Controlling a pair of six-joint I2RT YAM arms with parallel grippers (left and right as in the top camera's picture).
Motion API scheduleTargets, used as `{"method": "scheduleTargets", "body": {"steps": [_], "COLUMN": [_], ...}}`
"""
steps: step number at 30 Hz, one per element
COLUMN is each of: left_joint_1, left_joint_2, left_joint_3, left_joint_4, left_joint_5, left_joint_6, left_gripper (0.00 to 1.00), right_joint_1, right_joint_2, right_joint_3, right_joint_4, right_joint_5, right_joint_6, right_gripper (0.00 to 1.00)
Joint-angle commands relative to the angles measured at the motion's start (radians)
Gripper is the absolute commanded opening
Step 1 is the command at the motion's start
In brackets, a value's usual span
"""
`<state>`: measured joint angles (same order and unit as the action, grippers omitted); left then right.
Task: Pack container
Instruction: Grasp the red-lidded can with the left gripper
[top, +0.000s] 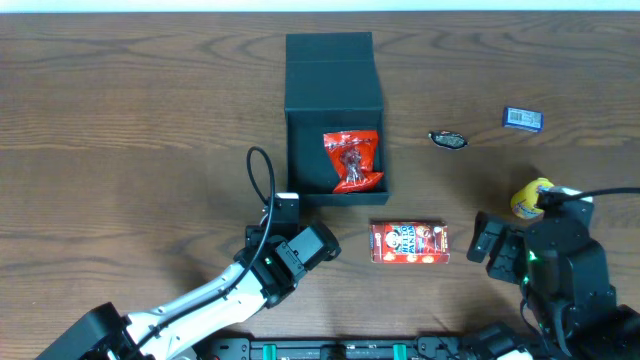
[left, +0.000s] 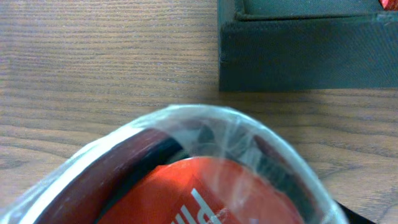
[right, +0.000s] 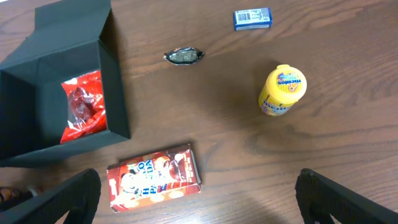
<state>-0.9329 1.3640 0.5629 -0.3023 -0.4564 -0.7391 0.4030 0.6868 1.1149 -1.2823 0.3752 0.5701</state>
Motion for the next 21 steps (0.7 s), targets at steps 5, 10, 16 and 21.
{"method": "scheduleTargets", "body": {"steps": [5, 10, 16, 21], "left_joint_1": [0.005, 0.005, 0.005, 0.005], "left_joint_2": [0.009, 0.009, 0.009, 0.009], "left_joint_3": [-0.004, -0.004, -0.004, -0.004], "left_joint_4": [0.001, 0.001, 0.001, 0.0], "left_joint_5": [-0.022, -0.023, -0.022, -0.023], "left_joint_6": [0.003, 0.003, 0.003, 0.003], "left_gripper": [0.75, 0.71, 0.69, 0.67], "right_joint_1": [0.008, 0.008, 0.008, 0.008], "right_joint_2": [0.001, 0.001, 0.001, 0.001], "right_joint_3": [-0.003, -0.004, -0.003, -0.004], "right_joint_4": [0.0, 0.0, 0.0, 0.0], "right_joint_5": [0.018, 0.018, 0.018, 0.018], "right_joint_6": [0.005, 0.005, 0.005, 0.005], "right_gripper": [0.99, 0.99, 0.99, 0.99]}}
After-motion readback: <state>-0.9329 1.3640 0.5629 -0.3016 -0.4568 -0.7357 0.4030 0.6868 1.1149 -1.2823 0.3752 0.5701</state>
